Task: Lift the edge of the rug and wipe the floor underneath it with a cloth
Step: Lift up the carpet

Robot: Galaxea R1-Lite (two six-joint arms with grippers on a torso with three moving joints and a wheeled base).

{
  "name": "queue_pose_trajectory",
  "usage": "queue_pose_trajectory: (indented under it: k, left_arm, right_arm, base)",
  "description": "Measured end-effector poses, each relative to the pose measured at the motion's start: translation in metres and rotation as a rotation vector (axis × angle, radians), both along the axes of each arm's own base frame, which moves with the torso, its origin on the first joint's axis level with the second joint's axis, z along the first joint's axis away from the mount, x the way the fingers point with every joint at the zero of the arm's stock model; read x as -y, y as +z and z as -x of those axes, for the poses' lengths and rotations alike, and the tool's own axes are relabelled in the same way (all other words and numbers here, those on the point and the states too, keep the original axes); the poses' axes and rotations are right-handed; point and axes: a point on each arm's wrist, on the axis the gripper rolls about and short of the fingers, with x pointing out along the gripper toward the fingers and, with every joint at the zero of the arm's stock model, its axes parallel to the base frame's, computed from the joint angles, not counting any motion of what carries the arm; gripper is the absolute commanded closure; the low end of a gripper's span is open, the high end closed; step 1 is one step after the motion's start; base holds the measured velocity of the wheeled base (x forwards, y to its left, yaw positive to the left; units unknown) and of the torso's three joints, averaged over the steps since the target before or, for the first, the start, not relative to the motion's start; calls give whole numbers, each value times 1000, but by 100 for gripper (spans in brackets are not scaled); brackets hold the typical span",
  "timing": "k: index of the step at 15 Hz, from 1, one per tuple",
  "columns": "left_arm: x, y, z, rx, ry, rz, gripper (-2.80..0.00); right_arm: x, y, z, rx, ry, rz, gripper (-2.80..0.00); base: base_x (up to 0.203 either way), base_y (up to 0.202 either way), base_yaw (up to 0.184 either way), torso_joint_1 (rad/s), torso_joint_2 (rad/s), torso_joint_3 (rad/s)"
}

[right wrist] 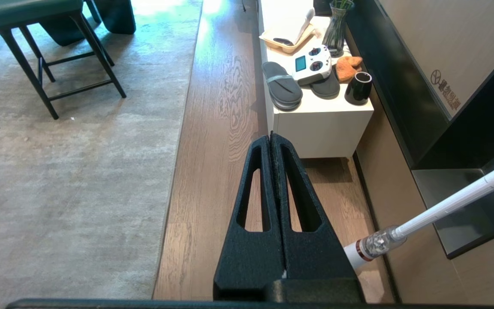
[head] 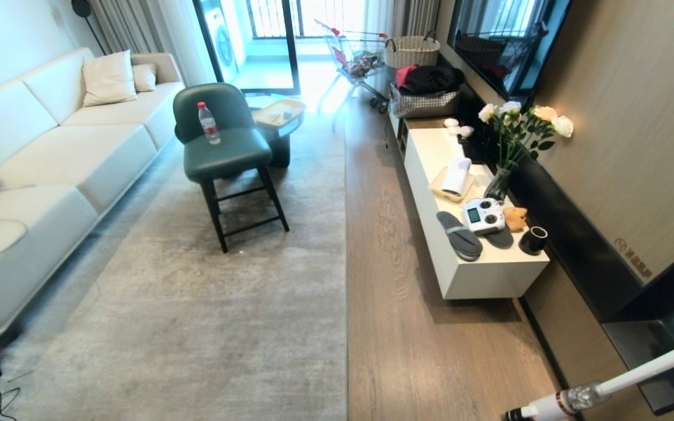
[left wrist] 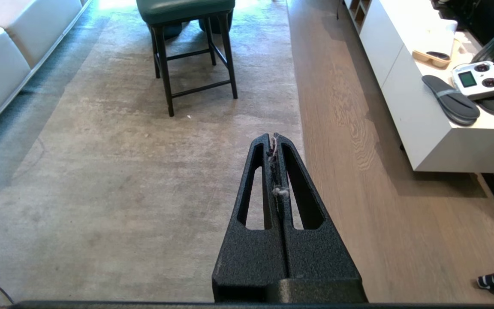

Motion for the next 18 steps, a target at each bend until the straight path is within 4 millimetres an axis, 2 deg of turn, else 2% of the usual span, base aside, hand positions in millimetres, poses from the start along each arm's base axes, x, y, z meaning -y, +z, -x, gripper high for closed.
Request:
queue_pose_trajectory:
  k: [18]
  left_arm:
    - [0,0,0,0,0,0,0]
  right_arm:
    - [0,0,0,1,0,-1,0]
  base:
    - [0,0,0,0,0,0]
